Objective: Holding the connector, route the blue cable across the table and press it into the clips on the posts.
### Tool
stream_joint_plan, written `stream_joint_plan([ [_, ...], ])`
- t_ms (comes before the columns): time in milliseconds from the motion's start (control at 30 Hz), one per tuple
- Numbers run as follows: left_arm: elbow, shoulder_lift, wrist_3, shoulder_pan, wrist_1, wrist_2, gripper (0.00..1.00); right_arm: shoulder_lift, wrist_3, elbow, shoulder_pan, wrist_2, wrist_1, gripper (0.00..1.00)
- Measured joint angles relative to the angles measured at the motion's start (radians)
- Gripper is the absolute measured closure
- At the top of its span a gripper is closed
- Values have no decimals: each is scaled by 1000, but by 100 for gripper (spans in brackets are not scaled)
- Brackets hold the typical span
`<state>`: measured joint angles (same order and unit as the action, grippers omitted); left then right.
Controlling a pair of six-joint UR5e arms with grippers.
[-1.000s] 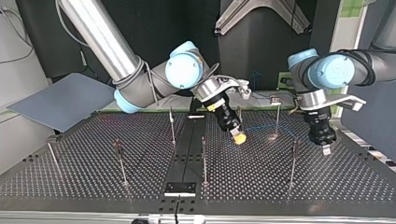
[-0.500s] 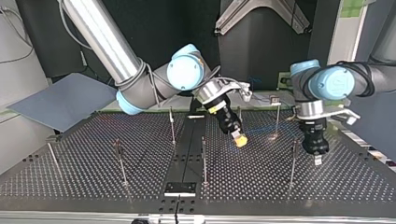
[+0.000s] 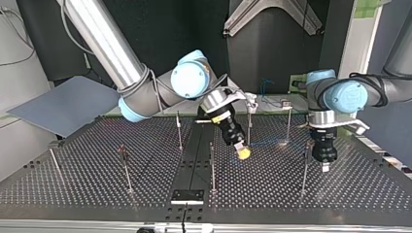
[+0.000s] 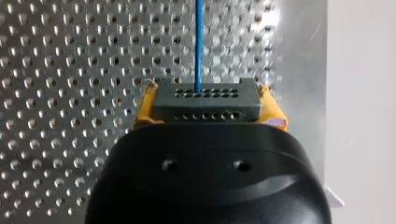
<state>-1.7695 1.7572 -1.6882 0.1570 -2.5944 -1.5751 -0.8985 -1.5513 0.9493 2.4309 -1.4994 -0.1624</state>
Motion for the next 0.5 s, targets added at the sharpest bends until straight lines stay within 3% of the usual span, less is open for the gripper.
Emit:
stream_joint_plan([
  [500, 20, 18, -9, 19, 0, 20, 100, 4, 1, 0, -12, -6, 0, 100],
])
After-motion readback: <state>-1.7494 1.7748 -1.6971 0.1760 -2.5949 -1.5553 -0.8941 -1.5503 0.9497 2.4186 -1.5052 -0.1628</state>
